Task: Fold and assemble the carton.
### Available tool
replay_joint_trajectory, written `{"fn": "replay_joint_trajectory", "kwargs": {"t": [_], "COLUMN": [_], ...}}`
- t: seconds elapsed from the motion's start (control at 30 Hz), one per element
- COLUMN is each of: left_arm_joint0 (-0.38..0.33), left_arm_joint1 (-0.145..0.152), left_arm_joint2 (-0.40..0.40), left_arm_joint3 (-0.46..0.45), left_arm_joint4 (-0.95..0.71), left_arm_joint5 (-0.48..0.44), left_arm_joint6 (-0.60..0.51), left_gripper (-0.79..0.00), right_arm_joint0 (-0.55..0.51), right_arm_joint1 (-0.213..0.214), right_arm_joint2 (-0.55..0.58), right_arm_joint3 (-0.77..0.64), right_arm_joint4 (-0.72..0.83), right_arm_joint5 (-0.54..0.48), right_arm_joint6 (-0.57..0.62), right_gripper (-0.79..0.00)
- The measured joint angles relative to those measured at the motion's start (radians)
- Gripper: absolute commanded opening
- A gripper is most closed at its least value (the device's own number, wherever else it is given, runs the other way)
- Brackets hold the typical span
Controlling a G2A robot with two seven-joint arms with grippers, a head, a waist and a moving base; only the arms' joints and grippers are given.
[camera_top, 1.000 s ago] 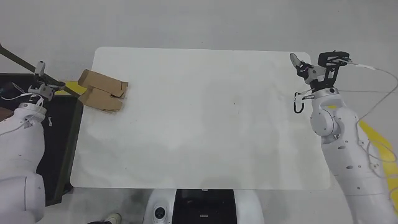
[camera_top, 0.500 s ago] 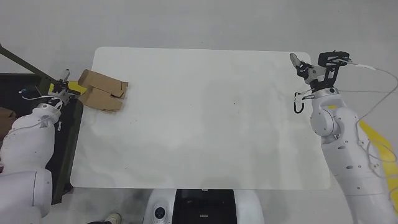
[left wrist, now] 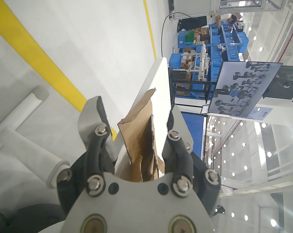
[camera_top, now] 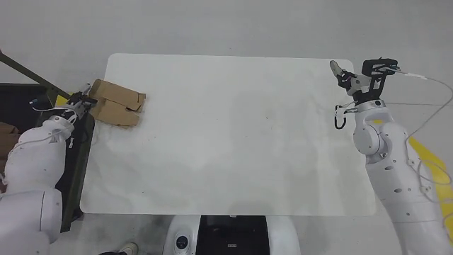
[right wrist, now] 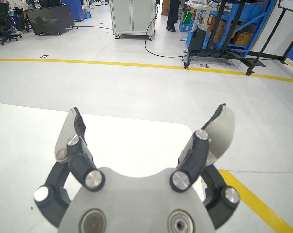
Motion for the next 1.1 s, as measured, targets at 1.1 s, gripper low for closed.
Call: {"fn": "replay_joint_trajectory", "kwargs": {"t": [1.1], "left_arm_joint0": [-0.054], "left_arm_joint1": [0.007], "left_arm_joint2": [-0.109], "left_arm_joint3": [-0.129], "left_arm_joint4": [-0.259], "left_arm_joint5": [-0.087], "left_arm_joint6": [-0.313], "left_gripper": [-0.785], "right_arm_joint0": [0.000], "right_arm_joint1": [0.000], "right_arm_joint2": [0.000], "right_arm_joint3": [0.000], "right_arm_joint4": [0.000], "right_arm_joint5": [0.000], "right_arm_joint6": [0.000], "right_gripper": [0.000]}}
